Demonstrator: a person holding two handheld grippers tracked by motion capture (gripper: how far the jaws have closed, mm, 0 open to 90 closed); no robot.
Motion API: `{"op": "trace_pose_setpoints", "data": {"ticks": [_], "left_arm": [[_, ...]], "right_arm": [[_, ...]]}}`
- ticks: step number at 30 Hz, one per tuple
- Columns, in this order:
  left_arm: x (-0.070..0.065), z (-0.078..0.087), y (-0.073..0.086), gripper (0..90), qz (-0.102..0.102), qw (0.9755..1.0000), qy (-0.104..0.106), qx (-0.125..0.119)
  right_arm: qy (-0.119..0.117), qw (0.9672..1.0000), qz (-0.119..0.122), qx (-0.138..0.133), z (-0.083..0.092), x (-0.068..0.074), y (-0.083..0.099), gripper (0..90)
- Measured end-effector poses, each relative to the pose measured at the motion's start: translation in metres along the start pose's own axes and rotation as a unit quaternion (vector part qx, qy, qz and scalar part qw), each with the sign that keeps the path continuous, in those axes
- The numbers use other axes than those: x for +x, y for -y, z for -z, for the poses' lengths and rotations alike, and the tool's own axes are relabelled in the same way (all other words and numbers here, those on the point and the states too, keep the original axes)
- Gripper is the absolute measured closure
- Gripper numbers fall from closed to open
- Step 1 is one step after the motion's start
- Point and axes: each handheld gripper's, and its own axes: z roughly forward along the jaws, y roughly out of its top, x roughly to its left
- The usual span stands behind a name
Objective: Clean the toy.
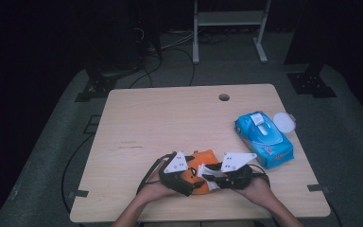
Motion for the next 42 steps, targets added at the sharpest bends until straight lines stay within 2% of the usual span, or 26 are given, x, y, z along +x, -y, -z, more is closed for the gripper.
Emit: {"op": "trace_pose_setpoints", "data": {"ticks": [2,4,9,11,13,14,17,20,22,24,26,28,29,32,34,37,39,42], "left_arm": [[0.004,0.005,-0.003,10.2,0.006,0.9999,0.006,0.011],[0.007,0.013,-0.006,10.2,0.001,0.9996,0.011,0.026],[0.010,0.031,-0.006,12.9,0.012,0.9993,0.013,0.033],[0.010,0.031,-0.002,14.2,0.010,0.9991,0.013,0.039],[0.010,0.029,0.000,19.6,0.002,0.9991,0.008,0.041],[0.010,0.028,0.000,24.4,0.001,0.9991,0.005,0.043],[0.011,0.024,-0.002,29.8,-0.009,0.9989,0.000,0.046],[0.012,0.023,-0.001,31.5,-0.011,0.9991,0.000,0.042],[0.014,0.022,0.001,32.4,-0.015,0.9992,0.002,0.038],[0.016,0.022,0.001,32.6,-0.014,0.9992,0.005,0.037],[0.019,0.022,0.000,31.8,-0.012,0.9992,0.002,0.039],[0.023,0.021,-0.004,27.9,0.011,0.9990,0.001,0.043],[0.025,0.022,-0.006,26.4,0.029,0.9986,0.006,0.044],[0.032,0.021,-0.011,25.7,0.038,0.9977,0.011,0.054],[0.037,0.019,-0.009,26.5,0.040,0.9978,0.019,0.050],[0.041,0.017,-0.002,30.6,0.025,0.9982,0.033,0.044],[0.035,0.016,0.001,31.9,0.012,0.9989,0.031,0.035],[0.028,0.016,0.001,31.9,-0.005,0.9990,0.020,0.039]], "right_arm": [[0.012,0.9999,0.007,-0.006,-0.004,0.003,0.001,65.0],[0.021,0.9996,0.014,-0.011,-0.008,0.004,0.001,65.1],[0.068,0.9968,0.042,-0.009,-0.018,0.014,0.001,65.9],[0.078,0.9962,0.038,-0.005,-0.019,0.014,0.001,66.8],[0.074,0.9969,0.028,0.000,-0.020,0.012,0.001,68.7],[0.074,0.9969,0.027,0.011,-0.020,0.010,0.000,71.1],[0.076,0.9963,0.024,0.033,-0.016,0.008,-0.001,77.7],[0.070,0.9968,0.012,0.036,-0.009,0.001,0.001,80.8],[0.059,0.9975,-0.006,0.038,-0.003,-0.004,0.003,81.8],[0.061,0.9971,-0.017,0.042,0.001,-0.006,0.007,82.1],[0.051,0.9975,-0.033,0.037,0.004,-0.009,0.011,82.2],[0.045,0.9973,-0.046,0.035,0.004,-0.009,0.012,82.3],[0.046,0.9973,-0.045,0.035,0.003,-0.009,0.011,82.3],[0.053,0.9969,-0.041,0.040,-0.002,-0.007,0.010,82.5],[0.055,0.9968,-0.043,0.038,-0.003,-0.006,0.010,82.5],[0.051,0.9967,-0.056,0.027,-0.002,-0.004,0.012,82.5],[0.051,0.9971,-0.052,0.024,-0.004,-0.001,0.010,82.4],[0.047,0.9974,-0.051,0.018,-0.008,0.003,0.006,82.0]]}}
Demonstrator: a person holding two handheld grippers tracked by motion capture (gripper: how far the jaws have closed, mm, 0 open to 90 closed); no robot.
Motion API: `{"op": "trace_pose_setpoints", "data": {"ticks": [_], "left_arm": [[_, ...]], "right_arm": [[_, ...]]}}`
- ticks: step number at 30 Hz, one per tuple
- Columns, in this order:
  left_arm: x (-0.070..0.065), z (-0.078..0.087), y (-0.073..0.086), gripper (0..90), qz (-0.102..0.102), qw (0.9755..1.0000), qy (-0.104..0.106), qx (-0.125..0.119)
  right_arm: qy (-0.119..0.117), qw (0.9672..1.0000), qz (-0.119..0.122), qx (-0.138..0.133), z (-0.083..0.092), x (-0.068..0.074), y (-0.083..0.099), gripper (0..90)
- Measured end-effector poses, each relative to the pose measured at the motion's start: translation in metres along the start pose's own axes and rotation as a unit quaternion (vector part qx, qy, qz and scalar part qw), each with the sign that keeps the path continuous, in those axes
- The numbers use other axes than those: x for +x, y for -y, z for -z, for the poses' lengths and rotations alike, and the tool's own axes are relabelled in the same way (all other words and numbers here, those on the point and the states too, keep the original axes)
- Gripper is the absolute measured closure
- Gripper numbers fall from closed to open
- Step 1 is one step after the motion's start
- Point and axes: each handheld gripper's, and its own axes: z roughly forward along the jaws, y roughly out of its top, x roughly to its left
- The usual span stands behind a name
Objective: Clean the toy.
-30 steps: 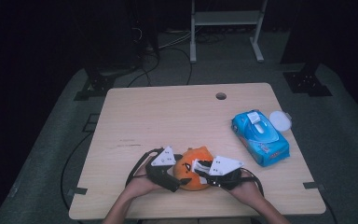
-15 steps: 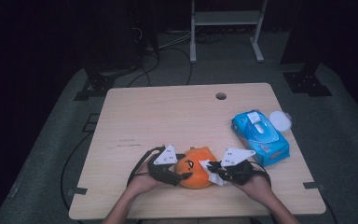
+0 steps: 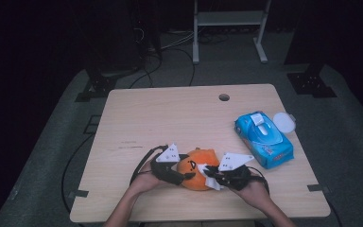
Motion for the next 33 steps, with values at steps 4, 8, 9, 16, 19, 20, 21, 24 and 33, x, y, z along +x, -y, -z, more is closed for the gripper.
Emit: {"op": "trace_pose_setpoints", "data": {"ticks": [4,8,9,16,19,20,21,24,33], "left_arm": [[0.003,0.002,0.004,31.8,0.000,1.0000,0.008,-0.005],[0.006,0.006,0.003,31.9,0.003,0.9999,0.008,-0.007],[0.007,0.006,0.004,31.9,0.004,0.9999,0.009,-0.008],[0.006,0.004,0.006,29.6,0.010,0.9998,0.007,-0.014],[0.004,0.000,0.004,28.8,0.007,0.9998,0.007,-0.016],[0.003,0.000,0.003,28.7,0.003,0.9999,0.006,-0.013],[0.002,-0.001,0.002,28.7,-0.001,0.9999,0.003,-0.013],[0.001,0.000,0.003,28.4,-0.007,1.0000,0.002,-0.007],[-0.002,-0.002,0.001,28.5,-0.012,0.9999,0.001,0.001]], "right_arm": [[-0.011,0.9999,-0.005,-0.007,-0.001,-0.003,-0.001,82.2],[-0.006,1.0000,0.005,0.001,0.008,-0.010,0.001,82.5],[-0.006,1.0000,0.002,0.002,0.011,-0.012,0.003,82.6],[0.019,0.9996,-0.019,0.009,0.029,-0.026,0.018,83.2],[0.010,0.9999,-0.008,0.002,0.023,-0.017,0.008,83.1],[0.005,1.0000,0.000,0.000,0.020,-0.012,0.005,83.1],[0.000,1.0000,0.010,-0.001,0.016,-0.006,0.001,83.0],[0.008,0.9986,0.053,0.003,0.002,0.009,-0.007,80.2],[0.022,0.9948,0.100,0.007,-0.010,0.020,-0.008,61.4]]}}
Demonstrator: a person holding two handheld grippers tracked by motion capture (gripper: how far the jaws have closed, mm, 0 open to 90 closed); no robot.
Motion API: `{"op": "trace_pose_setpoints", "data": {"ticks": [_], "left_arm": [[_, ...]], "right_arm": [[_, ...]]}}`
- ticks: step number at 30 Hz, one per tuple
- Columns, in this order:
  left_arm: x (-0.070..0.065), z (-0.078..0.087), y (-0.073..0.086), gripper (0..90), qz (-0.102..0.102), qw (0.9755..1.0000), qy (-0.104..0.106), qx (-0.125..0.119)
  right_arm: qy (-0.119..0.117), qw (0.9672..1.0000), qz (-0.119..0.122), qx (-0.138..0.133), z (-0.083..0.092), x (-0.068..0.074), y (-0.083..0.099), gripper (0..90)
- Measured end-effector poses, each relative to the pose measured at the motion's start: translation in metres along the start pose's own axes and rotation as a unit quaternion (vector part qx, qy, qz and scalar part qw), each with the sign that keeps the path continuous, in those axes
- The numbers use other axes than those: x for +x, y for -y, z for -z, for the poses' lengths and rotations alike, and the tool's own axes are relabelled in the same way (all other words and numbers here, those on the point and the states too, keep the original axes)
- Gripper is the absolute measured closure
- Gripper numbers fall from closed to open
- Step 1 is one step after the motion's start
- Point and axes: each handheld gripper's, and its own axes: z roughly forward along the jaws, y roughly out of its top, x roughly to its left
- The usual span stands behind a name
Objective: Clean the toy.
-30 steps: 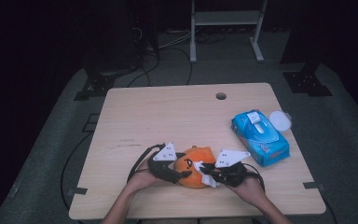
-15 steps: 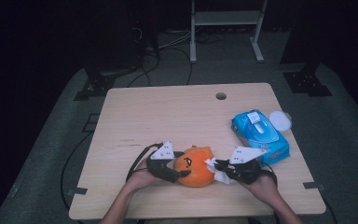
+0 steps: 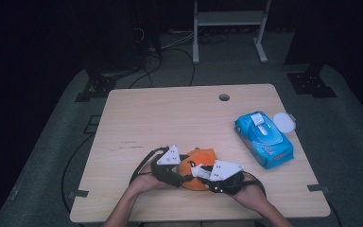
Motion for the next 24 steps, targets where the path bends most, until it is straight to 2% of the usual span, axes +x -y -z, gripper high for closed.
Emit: {"op": "trace_pose_setpoints", "data": {"ticks": [2,4,7,9,10,14,15,16,18,19,20,21,22,23,24], "left_arm": [[0.002,0.001,0.000,28.5,0.005,1.0000,0.003,0.003],[0.005,0.005,-0.001,25.5,0.020,0.9998,0.003,0.004],[0.007,0.014,-0.008,17.8,0.034,0.9994,-0.003,0.001],[0.007,0.016,-0.009,23.2,0.033,0.9995,-0.004,-0.001],[0.003,0.015,-0.008,27.2,0.012,0.9999,-0.009,0.007],[0.005,0.014,-0.006,33.3,0.023,0.9997,-0.005,0.003],[0.008,0.013,-0.002,34.5,0.033,0.9994,-0.004,-0.005],[0.008,0.013,-0.002,35.1,0.033,0.9994,-0.004,-0.005],[0.009,0.008,0.000,34.7,0.035,0.9993,-0.010,-0.011],[0.009,0.008,0.000,33.8,0.035,0.9993,-0.010,-0.011],[0.009,0.006,0.000,33.4,0.041,0.9990,-0.010,-0.016],[0.010,0.006,0.002,33.3,0.035,0.9992,-0.011,-0.012],[0.010,0.006,0.002,33.4,0.035,0.9992,-0.011,-0.012],[0.013,0.010,0.007,33.6,0.042,0.9990,-0.006,-0.012],[0.013,0.010,0.007,33.9,0.042,0.9990,-0.006,-0.012]], "right_arm": [[0.015,0.9999,0.009,0.000,-0.003,0.002,0.000,64.7],[0.026,0.9996,0.012,0.001,-0.004,0.003,0.000,70.9],[0.028,0.9996,-0.001,0.004,-0.001,-0.001,-0.001,75.2],[0.029,0.9995,-0.007,0.001,0.004,-0.004,0.001,76.2],[0.025,0.9996,-0.009,0.004,0.009,-0.007,0.003,76.8],[0.023,0.9994,-0.022,0.010,0.019,-0.012,0.009,77.5],[0.027,0.9989,-0.033,0.017,0.027,-0.016,0.017,77.7],[0.030,0.9988,-0.036,0.017,0.028,-0.016,0.018,77.8],[0.032,0.9989,-0.031,0.010,0.026,-0.013,0.014,77.9],[0.024,0.9993,-0.029,0.005,0.023,-0.008,0.009,77.9],[0.013,0.9998,-0.017,0.001,0.018,-0.003,0.004,77.9],[0.008,1.0000,-0.004,0.001,0.013,0.004,0.000,77.9],[0.008,1.0000,-0.004,0.001,0.013,0.004,0.000,77.9],[0.006,0.9999,0.014,0.005,0.009,0.008,-0.006,77.9],[0.006,0.9999,0.014,0.005,0.009,0.008,-0.006,77.9]]}}
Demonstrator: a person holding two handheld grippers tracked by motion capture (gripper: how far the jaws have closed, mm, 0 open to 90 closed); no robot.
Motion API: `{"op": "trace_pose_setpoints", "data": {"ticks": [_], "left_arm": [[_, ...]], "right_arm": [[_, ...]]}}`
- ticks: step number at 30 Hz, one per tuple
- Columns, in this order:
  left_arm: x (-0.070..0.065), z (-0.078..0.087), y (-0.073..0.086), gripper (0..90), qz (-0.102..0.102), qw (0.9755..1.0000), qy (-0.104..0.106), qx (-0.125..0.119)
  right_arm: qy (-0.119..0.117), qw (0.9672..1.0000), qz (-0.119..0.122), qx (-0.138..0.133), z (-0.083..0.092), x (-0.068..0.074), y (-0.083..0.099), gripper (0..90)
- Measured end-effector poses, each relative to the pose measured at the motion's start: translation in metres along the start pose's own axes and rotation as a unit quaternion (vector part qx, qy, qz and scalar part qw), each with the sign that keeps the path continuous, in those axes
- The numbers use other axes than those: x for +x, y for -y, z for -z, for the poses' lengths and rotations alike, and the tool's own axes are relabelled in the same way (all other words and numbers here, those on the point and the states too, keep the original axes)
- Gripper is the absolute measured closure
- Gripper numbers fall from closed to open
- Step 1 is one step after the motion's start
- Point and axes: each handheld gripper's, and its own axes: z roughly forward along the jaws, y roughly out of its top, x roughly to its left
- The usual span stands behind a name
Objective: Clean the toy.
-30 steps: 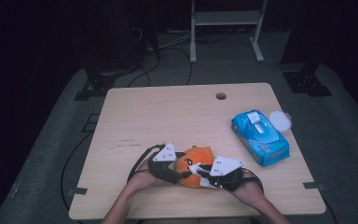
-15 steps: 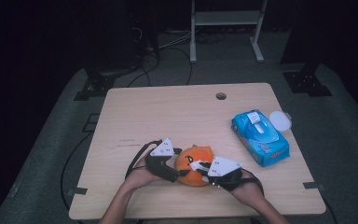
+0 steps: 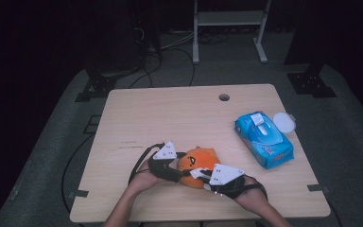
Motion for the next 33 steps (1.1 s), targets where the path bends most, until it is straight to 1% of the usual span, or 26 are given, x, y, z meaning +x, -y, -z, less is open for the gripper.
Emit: {"op": "trace_pose_setpoints", "data": {"ticks": [1,2,3,4,5,7,8,10,11,12,13,14,16,17,18,19,20,21,22,25,26,28,29,30,31,33], "left_arm": [[0.004,0.003,0.004,34.2,0.013,0.9999,0.004,-0.005],[0.004,0.003,0.004,34.4,0.013,0.9999,0.004,-0.005],[0.007,0.004,0.006,34.5,0.018,0.9998,0.008,-0.007],[0.007,0.004,0.006,34.5,0.018,0.9998,0.008,-0.007],[0.008,0.003,0.008,34.4,0.027,0.9995,0.009,-0.012],[0.008,0.003,0.008,34.3,0.030,0.9994,0.007,-0.014],[0.008,0.002,0.008,34.1,0.029,0.9995,0.005,-0.014],[0.007,0.001,0.008,31.2,0.032,0.9994,-0.001,-0.013],[0.007,0.000,0.007,27.1,0.036,0.9992,-0.011,-0.014],[0.007,-0.002,0.008,27.1,0.040,0.9991,-0.014,-0.008],[0.008,-0.004,0.009,26.4,0.046,0.9988,-0.010,-0.014],[0.008,-0.003,0.009,26.5,0.045,0.9988,-0.010,-0.012],[0.007,-0.002,0.009,28.6,0.045,0.9989,-0.008,-0.011],[0.006,-0.001,0.010,29.5,0.036,0.9993,-0.005,-0.012],[0.006,-0.001,0.010,30.3,0.036,0.9993,-0.005,-0.012],[0.005,-0.001,0.010,30.7,0.034,0.9993,0.005,-0.017],[0.005,-0.001,0.010,31.0,0.034,0.9993,0.005,-0.017],[0.004,-0.001,0.011,31.1,0.029,0.9993,0.012,-0.018],[0.004,-0.001,0.011,31.1,0.027,0.9994,0.013,-0.018],[0.003,0.000,0.010,30.8,0.019,0.9996,0.012,-0.016],[0.003,0.000,0.010,30.3,0.019,0.9996,0.012,-0.016],[0.003,0.000,0.009,28.3,0.027,0.9994,0.011,-0.016],[0.006,0.002,0.003,19.2,0.057,0.9981,0.019,-0.009],[0.006,0.002,0.003,15.7,0.057,0.9981,0.019,-0.009],[0.009,0.004,0.001,14.7,0.074,0.9968,0.027,-0.014],[0.008,0.003,0.001,16.3,0.070,0.9970,0.032,-0.008]], "right_arm": [[-0.014,0.9996,-0.024,-0.010,0.004,-0.008,0.004,78.0],[-0.014,0.9996,-0.024,-0.010,0.004,-0.008,0.004,78.0],[-0.013,0.9987,-0.048,-0.010,0.012,-0.019,0.014,78.1],[-0.013,0.9987,-0.048,-0.010,0.012,-0.019,0.014,78.1],[0.007,0.9977,-0.068,0.000,0.020,-0.029,0.026,78.1],[0.012,0.9956,-0.093,0.003,0.027,-0.038,0.035,78.1],[0.010,0.9951,-0.098,0.001,0.028,-0.039,0.037,78.1],[0.010,0.9953,-0.096,-0.001,0.027,-0.037,0.035,78.1],[0.008,0.9960,-0.088,-0.002,0.025,-0.033,0.032,78.1],[0.000,0.9967,-0.081,-0.006,0.023,-0.028,0.028,78.1],[-0.019,0.9982,-0.056,-0.012,0.016,-0.017,0.019,78.1],[-0.025,0.9986,-0.045,-0.011,0.013,-0.012,0.015,78.0],[-0.026,0.9988,-0.039,-0.010,0.012,-0.010,0.013,78.0],[-0.026,0.9988,-0.042,-0.008,0.013,-0.015,0.014,78.1],[-0.026,0.9988,-0.042,-0.008,0.013,-0.015,0.014,78.1],[-0.022,0.9976,-0.066,-0.009,0.017,-0.025,0.021,78.1],[-0.022,0.9976,-0.066,-0.009,0.017,-0.025,0.021,78.1],[-0.004,0.9959,-0.090,-0.003,0.020,-0.037,0.032,78.1],[0.004,0.9944,-0.106,-0.002,0.022,-0.042,0.037,78.1],[0.016,0.9923,-0.123,0.007,0.025,-0.052,0.048,78.2],[0.013,0.9919,-0.126,0.008,0.024,-0.052,0.049,78.2],[0.011,0.9921,-0.124,0.009,0.024,-0.052,0.048,78.2],[0.013,0.9933,-0.114,0.012,0.022,-0.047,0.046,78.2],[0.013,0.9933,-0.114,0.012,0.022,-0.047,0.046,78.2],[0.010,0.9939,-0.109,0.014,0.020,-0.043,0.045,78.2],[0.002,0.9939,-0.110,0.010,0.020,-0.040,0.043,78.2]]}}
